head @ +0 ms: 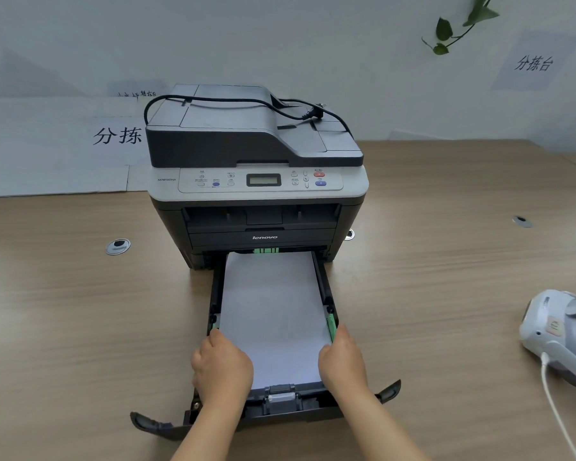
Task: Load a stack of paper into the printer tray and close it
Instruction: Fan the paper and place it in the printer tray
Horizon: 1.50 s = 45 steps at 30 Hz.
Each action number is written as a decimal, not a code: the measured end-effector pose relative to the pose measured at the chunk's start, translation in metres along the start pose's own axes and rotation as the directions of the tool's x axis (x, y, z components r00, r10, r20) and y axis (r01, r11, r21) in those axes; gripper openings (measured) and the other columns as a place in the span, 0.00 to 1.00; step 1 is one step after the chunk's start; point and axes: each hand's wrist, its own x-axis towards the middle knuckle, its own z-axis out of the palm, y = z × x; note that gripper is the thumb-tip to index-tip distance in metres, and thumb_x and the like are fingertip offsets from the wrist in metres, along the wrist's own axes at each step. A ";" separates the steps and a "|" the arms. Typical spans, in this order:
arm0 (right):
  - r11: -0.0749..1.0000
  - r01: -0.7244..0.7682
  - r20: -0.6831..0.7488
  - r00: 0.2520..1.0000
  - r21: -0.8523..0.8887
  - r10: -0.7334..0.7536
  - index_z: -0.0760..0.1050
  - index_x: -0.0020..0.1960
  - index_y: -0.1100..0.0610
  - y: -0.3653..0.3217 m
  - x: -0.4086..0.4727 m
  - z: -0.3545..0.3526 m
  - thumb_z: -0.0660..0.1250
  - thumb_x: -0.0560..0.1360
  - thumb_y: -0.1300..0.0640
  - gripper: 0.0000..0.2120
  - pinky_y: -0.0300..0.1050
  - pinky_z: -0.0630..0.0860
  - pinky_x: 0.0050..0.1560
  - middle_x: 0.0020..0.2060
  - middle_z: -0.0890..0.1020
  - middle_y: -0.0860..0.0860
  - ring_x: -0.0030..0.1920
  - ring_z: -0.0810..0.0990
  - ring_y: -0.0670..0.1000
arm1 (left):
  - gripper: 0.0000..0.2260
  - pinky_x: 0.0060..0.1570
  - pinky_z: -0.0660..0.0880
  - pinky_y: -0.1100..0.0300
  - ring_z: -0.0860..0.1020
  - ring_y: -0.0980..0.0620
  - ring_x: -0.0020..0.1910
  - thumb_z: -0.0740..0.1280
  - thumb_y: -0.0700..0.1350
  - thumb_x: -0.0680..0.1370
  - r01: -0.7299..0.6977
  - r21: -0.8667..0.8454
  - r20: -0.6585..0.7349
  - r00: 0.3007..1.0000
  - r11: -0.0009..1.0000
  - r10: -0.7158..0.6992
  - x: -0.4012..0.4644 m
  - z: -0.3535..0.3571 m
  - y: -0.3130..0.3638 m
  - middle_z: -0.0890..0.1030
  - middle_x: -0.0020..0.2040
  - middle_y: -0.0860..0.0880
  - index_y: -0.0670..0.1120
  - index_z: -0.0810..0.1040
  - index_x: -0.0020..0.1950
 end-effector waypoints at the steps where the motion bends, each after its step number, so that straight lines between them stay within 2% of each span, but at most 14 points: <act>1: 1.000 -0.007 0.001 1.000 -0.002 0.007 0.59 0.72 0.62 0.000 0.001 0.000 0.53 0.78 0.64 0.23 0.52 0.75 0.58 0.64 0.74 0.60 0.60 0.75 0.60 | 0.20 0.61 0.70 0.45 0.66 0.39 0.67 0.55 0.38 0.79 0.013 -0.012 0.002 1.000 1.000 -0.013 0.001 0.000 0.001 0.70 0.69 0.41 0.39 0.62 0.72; 7: 1.000 0.004 0.019 1.000 0.011 -0.004 0.63 0.68 0.62 0.002 0.002 -0.002 0.53 0.77 0.65 0.19 0.47 0.73 0.48 0.59 0.76 0.60 0.55 0.76 0.60 | 0.20 0.61 0.70 0.45 0.67 0.39 0.66 0.56 0.39 0.79 0.024 -0.040 -0.006 1.000 0.999 -0.024 0.003 0.005 0.002 0.71 0.69 0.41 0.39 0.64 0.71; 10: 1.000 0.023 0.015 1.000 0.008 -0.023 0.65 0.66 0.62 0.003 0.001 -0.002 0.53 0.77 0.65 0.18 0.48 0.74 0.48 0.57 0.77 0.60 0.49 0.75 0.57 | 0.19 0.61 0.71 0.45 0.67 0.39 0.66 0.56 0.39 0.79 0.018 -0.026 -0.017 1.000 0.999 -0.019 0.002 0.008 0.002 0.71 0.68 0.41 0.39 0.65 0.70; 18: 1.000 0.020 0.039 0.999 0.006 -0.020 0.63 0.69 0.62 0.003 0.003 -0.003 0.52 0.78 0.65 0.20 0.47 0.73 0.48 0.59 0.76 0.61 0.52 0.76 0.59 | 0.19 0.60 0.72 0.46 0.67 0.40 0.65 0.56 0.38 0.78 -0.007 -0.038 0.004 1.000 0.999 0.007 0.006 0.007 -0.006 0.71 0.68 0.42 0.41 0.66 0.70; 22: 0.995 0.042 0.082 0.996 -0.087 -0.035 0.64 0.66 0.62 0.002 0.002 -0.006 0.52 0.77 0.63 0.17 0.48 0.73 0.46 0.55 0.78 0.60 0.45 0.74 0.56 | 0.16 0.59 0.73 0.48 0.70 0.41 0.62 0.55 0.38 0.77 -0.089 -0.026 0.035 0.995 0.996 0.090 0.007 0.007 -0.014 0.75 0.64 0.44 0.43 0.71 0.64; 26: 0.964 0.208 0.061 0.978 -0.167 -0.200 0.67 0.63 0.60 0.004 -0.017 -0.016 0.54 0.79 0.59 0.14 0.48 0.73 0.50 0.56 0.77 0.55 0.54 0.75 0.56 | 0.16 0.59 0.71 0.51 0.70 0.43 0.62 0.54 0.37 0.78 -0.147 0.026 0.062 0.987 0.989 0.145 -0.007 -0.005 -0.021 0.73 0.64 0.44 0.43 0.71 0.64; 29: 0.925 0.325 0.016 0.944 -0.195 -0.328 0.70 0.63 0.57 0.008 -0.036 -0.025 0.54 0.79 0.58 0.14 0.47 0.75 0.54 0.57 0.78 0.52 0.57 0.74 0.54 | 0.14 0.54 0.74 0.52 0.72 0.43 0.57 0.53 0.36 0.77 -0.172 0.051 0.043 0.985 0.984 0.170 -0.021 -0.017 -0.029 0.76 0.58 0.44 0.43 0.74 0.57; 32: 0.902 0.344 -0.028 0.931 -0.260 -0.364 0.70 0.66 0.55 0.015 -0.051 -0.037 0.54 0.80 0.56 0.16 0.45 0.72 0.57 0.60 0.77 0.50 0.62 0.73 0.53 | 0.12 0.48 0.74 0.53 0.74 0.44 0.53 0.53 0.35 0.77 -0.199 0.106 0.031 0.980 0.974 0.197 -0.033 -0.029 -0.040 0.78 0.53 0.45 0.45 0.75 0.50; 34: 0.892 0.348 -0.058 0.924 -0.288 -0.379 0.73 0.59 0.54 0.020 -0.061 -0.045 0.56 0.79 0.55 0.12 0.45 0.72 0.51 0.55 0.79 0.50 0.57 0.75 0.53 | 0.09 0.45 0.74 0.53 0.74 0.45 0.51 0.54 0.35 0.76 -0.216 0.152 0.020 0.976 0.964 0.216 -0.041 -0.037 -0.047 0.78 0.49 0.46 0.46 0.71 0.44; 37: 0.881 0.365 -0.106 0.905 -0.300 -0.411 0.75 0.46 0.56 0.029 -0.074 -0.054 0.62 0.76 0.57 0.04 0.44 0.66 0.38 0.44 0.81 0.52 0.42 0.74 0.54 | 0.08 0.42 0.71 0.55 0.75 0.45 0.50 0.54 0.35 0.75 -0.236 0.180 0.021 0.971 0.955 0.237 -0.055 -0.049 -0.051 0.73 0.42 0.48 0.46 0.67 0.40; 39: 0.864 0.378 -0.054 0.907 -0.333 -0.418 0.75 0.46 0.56 0.035 -0.083 -0.061 0.60 0.77 0.55 0.06 0.43 0.64 0.39 0.45 0.81 0.52 0.40 0.70 0.53 | 0.08 0.42 0.71 0.55 0.75 0.45 0.51 0.55 0.36 0.75 -0.250 0.199 0.010 0.967 0.948 0.254 -0.065 -0.056 -0.052 0.73 0.42 0.48 0.47 0.67 0.40; 42: 0.843 0.388 0.059 0.916 -0.373 -0.396 0.69 0.45 0.51 0.041 -0.093 -0.068 0.57 0.78 0.53 0.05 0.44 0.64 0.41 0.50 0.81 0.52 0.42 0.70 0.53 | 0.06 0.47 0.74 0.54 0.75 0.45 0.53 0.57 0.38 0.74 -0.265 0.245 0.021 0.963 0.933 0.268 -0.079 -0.066 -0.055 0.78 0.49 0.47 0.48 0.66 0.41; 43: 0.833 0.388 0.092 0.918 -0.394 -0.385 0.68 0.44 0.51 0.042 -0.096 -0.069 0.56 0.78 0.52 0.05 0.43 0.64 0.41 0.51 0.81 0.53 0.42 0.71 0.54 | 0.05 0.49 0.75 0.54 0.75 0.46 0.54 0.58 0.39 0.74 -0.271 0.267 0.048 0.962 0.925 0.268 -0.082 -0.067 -0.058 0.78 0.51 0.47 0.49 0.66 0.42; 45: 0.804 0.396 0.153 0.917 -0.443 -0.368 0.72 0.49 0.54 0.044 -0.099 -0.067 0.56 0.78 0.53 0.08 0.43 0.63 0.42 0.54 0.80 0.54 0.48 0.77 0.58 | 0.04 0.51 0.75 0.55 0.76 0.46 0.56 0.58 0.40 0.75 -0.277 0.326 0.119 0.960 0.904 0.252 -0.087 -0.067 -0.063 0.78 0.55 0.47 0.49 0.68 0.44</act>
